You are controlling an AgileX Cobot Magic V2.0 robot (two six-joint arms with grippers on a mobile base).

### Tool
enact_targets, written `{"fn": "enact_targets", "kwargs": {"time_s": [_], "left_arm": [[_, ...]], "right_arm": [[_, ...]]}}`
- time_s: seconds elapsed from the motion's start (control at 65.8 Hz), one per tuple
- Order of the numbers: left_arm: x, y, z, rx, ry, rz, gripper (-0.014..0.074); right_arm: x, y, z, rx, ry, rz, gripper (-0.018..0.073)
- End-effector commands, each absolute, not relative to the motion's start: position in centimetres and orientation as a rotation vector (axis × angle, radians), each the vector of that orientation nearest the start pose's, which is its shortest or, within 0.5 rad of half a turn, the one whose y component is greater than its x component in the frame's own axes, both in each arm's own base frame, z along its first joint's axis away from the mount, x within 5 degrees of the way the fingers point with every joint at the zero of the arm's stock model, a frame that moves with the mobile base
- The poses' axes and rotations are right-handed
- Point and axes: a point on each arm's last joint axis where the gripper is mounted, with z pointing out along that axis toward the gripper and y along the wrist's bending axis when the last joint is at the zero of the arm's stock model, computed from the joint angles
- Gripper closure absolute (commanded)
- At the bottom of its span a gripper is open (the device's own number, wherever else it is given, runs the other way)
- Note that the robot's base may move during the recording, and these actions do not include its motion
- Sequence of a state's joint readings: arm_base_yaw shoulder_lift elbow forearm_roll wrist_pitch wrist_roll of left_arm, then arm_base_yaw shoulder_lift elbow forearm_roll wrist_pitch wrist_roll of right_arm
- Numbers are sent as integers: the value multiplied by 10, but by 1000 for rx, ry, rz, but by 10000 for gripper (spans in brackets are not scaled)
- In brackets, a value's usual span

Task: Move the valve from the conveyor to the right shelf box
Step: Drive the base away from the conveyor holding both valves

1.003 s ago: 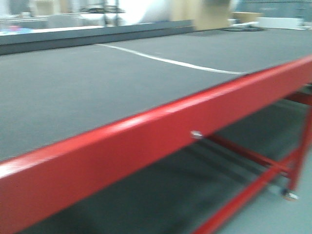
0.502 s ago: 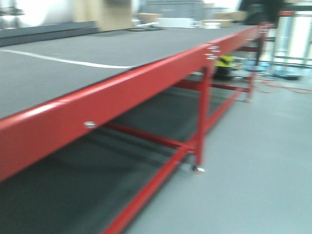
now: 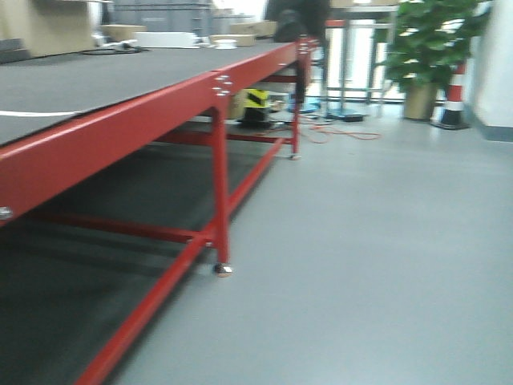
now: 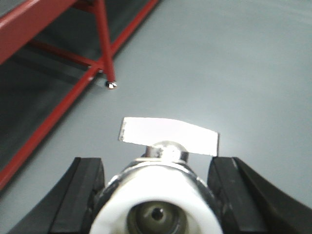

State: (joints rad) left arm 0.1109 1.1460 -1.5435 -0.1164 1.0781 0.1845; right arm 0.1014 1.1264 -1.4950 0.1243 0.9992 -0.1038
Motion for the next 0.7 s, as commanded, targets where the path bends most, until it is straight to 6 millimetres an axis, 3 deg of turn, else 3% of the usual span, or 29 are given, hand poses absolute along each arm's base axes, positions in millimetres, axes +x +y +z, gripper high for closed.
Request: {"fn": "enact_targets", "kwargs": {"time_s": [0.0, 0.684], "left_arm": [[203, 12, 492, 72, 2080, 22, 708], [203, 12, 492, 72, 2079, 22, 708]], "right_arm": [[202, 29, 491, -199, 2006, 139, 711], [202, 29, 491, -199, 2006, 139, 711]]}}
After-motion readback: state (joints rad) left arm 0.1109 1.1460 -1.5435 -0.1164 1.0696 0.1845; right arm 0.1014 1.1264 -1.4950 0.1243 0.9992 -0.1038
